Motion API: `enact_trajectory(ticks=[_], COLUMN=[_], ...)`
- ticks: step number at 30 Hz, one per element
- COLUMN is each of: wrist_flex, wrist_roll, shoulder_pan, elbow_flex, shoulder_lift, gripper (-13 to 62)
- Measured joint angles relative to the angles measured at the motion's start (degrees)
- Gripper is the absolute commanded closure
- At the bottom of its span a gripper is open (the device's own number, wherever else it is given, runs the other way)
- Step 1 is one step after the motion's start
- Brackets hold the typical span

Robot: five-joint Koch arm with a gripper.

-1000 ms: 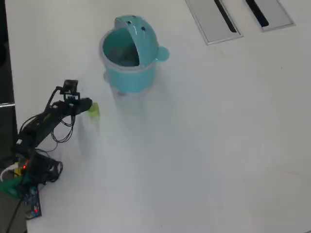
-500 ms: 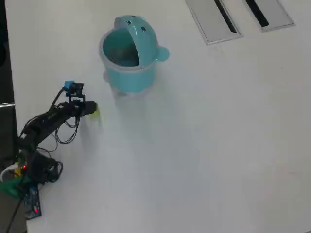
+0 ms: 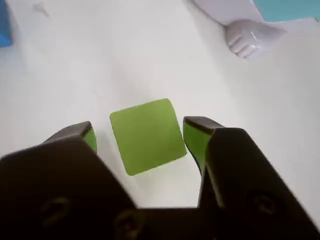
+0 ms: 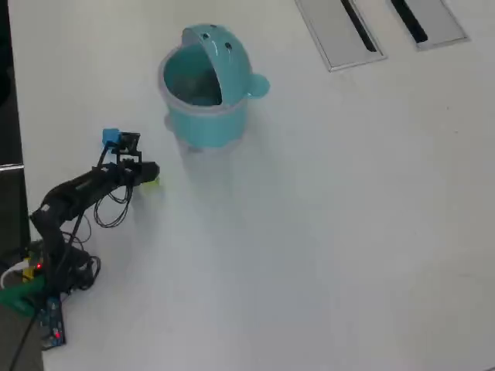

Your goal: Grasp RGB lego blocks and put them in the bin one by one.

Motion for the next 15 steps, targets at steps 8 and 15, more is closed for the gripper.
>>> enact_trajectory(ticks=[8,15], wrist_flex=[0.00,-0.44], wrist_roll=[0.00,0.09], shoulder_pan=[1.41,1.32], elbow_flex=[0.00,0.00], shoulder_lift=[-2.02,-2.46], gripper=[19.8,28.5])
